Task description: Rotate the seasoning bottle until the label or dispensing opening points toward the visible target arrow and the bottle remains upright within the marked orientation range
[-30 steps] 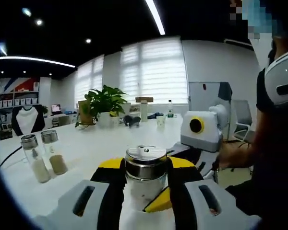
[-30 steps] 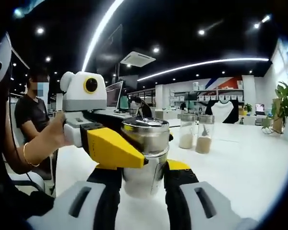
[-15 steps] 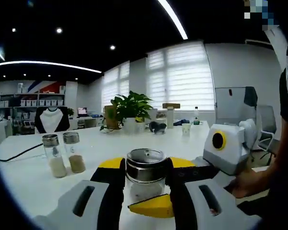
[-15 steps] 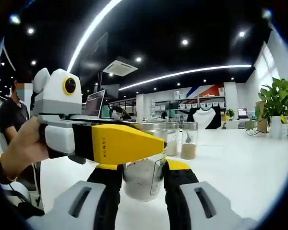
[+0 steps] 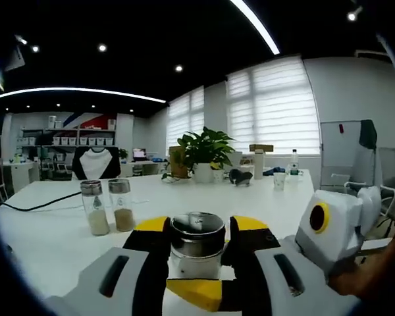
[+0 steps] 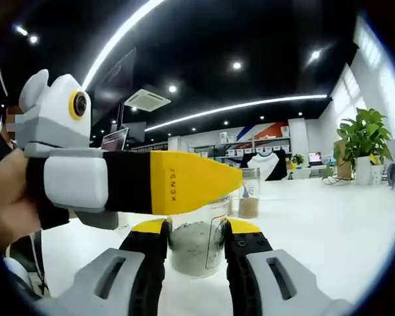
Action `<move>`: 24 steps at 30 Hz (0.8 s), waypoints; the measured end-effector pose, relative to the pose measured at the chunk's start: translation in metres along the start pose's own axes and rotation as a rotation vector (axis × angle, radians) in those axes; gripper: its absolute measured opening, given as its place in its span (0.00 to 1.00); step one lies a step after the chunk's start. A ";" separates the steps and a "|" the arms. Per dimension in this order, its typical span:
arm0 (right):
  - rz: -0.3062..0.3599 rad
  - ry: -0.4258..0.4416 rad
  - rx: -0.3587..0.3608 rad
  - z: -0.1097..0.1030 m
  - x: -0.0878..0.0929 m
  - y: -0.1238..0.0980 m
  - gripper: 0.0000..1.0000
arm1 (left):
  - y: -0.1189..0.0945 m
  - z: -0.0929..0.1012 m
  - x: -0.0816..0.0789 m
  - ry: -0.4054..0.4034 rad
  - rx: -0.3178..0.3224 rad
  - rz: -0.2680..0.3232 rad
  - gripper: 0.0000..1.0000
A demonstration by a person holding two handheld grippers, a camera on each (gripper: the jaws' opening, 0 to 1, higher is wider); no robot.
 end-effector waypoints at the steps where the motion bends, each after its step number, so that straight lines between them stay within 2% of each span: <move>1: 0.006 -0.007 0.004 -0.001 0.000 0.000 0.31 | -0.001 0.000 0.001 -0.004 -0.027 0.004 0.38; 4: 0.015 -0.015 0.015 -0.004 0.001 0.000 0.31 | -0.002 0.002 0.002 -0.006 -0.079 0.021 0.38; 7: 0.019 -0.022 0.014 -0.006 0.001 0.001 0.31 | -0.002 0.002 0.003 0.067 -0.148 0.000 0.38; 9: 0.017 -0.017 0.013 -0.007 0.002 0.002 0.31 | -0.002 0.008 0.004 0.064 -0.173 0.009 0.39; 13: 0.020 -0.008 0.012 -0.009 0.002 0.002 0.31 | -0.003 0.008 0.005 0.090 -0.233 0.028 0.36; 24: -0.002 0.021 0.003 -0.008 0.006 0.002 0.31 | -0.003 0.000 0.010 0.039 -0.184 0.020 0.35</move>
Point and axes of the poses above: the point that each gripper's makers call its tool centre point, and the gripper's own axes: y roughly forward along the fingers, z roughly to its right, x roughly out of its underside, the point moved 8 cm from there along -y, roughly backward along the fingers, and after that the axes turned 6 degrees about x, right-handed, at the moved point
